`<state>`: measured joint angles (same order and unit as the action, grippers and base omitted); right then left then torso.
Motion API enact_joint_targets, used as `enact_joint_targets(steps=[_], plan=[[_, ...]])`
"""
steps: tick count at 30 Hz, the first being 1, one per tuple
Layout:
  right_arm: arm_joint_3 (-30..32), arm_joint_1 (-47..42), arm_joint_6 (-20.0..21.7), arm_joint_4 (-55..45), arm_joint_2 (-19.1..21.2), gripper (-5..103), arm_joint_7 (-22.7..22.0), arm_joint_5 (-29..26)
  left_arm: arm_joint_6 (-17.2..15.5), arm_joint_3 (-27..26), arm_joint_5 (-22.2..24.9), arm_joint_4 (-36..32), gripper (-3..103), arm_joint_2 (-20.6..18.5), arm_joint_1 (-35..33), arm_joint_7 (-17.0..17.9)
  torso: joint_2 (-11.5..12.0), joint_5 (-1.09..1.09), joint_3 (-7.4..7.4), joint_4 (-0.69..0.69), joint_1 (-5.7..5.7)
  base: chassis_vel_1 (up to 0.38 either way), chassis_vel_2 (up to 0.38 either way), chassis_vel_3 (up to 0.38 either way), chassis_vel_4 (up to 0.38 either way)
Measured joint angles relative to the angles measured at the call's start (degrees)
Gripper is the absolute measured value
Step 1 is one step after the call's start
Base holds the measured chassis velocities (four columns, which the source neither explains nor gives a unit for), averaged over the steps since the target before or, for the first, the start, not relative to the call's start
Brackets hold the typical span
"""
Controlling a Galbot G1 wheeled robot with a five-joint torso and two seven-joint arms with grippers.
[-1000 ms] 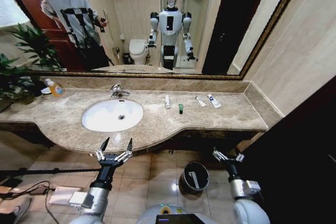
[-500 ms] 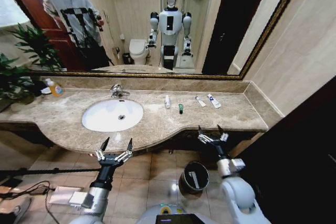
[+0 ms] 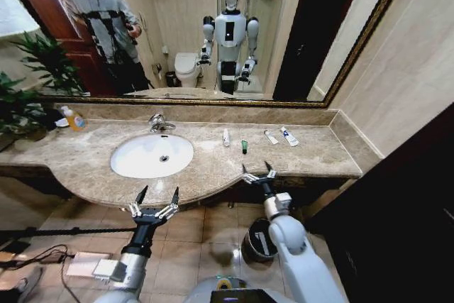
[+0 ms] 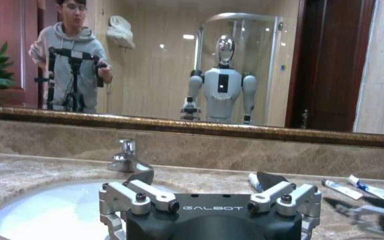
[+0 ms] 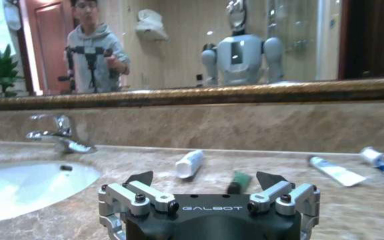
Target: Pick up the trash from the sink and place it in the trash bin.
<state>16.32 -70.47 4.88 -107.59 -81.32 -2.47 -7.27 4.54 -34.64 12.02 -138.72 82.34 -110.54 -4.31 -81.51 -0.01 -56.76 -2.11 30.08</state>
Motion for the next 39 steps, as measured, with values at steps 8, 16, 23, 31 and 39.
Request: enact_joint_targets(steps=[8,16,23,31,39], plan=[[-4.00,8.12,2.04,7.20,-1.01,100,-0.92,0.30,0.00,0.00,0.00,0.00,100,0.00,0.00,0.00,0.00,0.00,0.00,0.00,0.00,0.000,0.000,0.000,0.000],[-4.71,13.95,2.42,14.43,-1.89,100,-2.01,-1.37,0.00,0.00,0.00,0.00,100,0.00,0.00,0.00,0.00,0.00,0.00,0.00,0.00,0.000,0.000,0.000,0.000],[-3.99,17.99,1.45,19.29,-2.45,100,-2.12,-2.95,0.00,0.00,0.00,0.00,100,0.00,0.00,0.00,0.00,0.00,0.00,0.00,0.00,0.000,0.000,0.000,0.000],[-3.11,20.83,0.60,23.30,-2.90,100,-1.97,-2.40,0.00,0.00,0.00,0.00,100,0.00,0.00,0.00,0.00,0.00,0.00,0.00,0.00,0.000,0.000,0.000,0.000],[-1.94,22.14,-0.17,25.88,-3.03,103,-1.96,-1.19,0.00,0.00,0.00,0.00,100,0.00,0.00,0.00,0.00,0.01,0.01,0.00,0.00,0.000,0.000,0.000,0.000]])
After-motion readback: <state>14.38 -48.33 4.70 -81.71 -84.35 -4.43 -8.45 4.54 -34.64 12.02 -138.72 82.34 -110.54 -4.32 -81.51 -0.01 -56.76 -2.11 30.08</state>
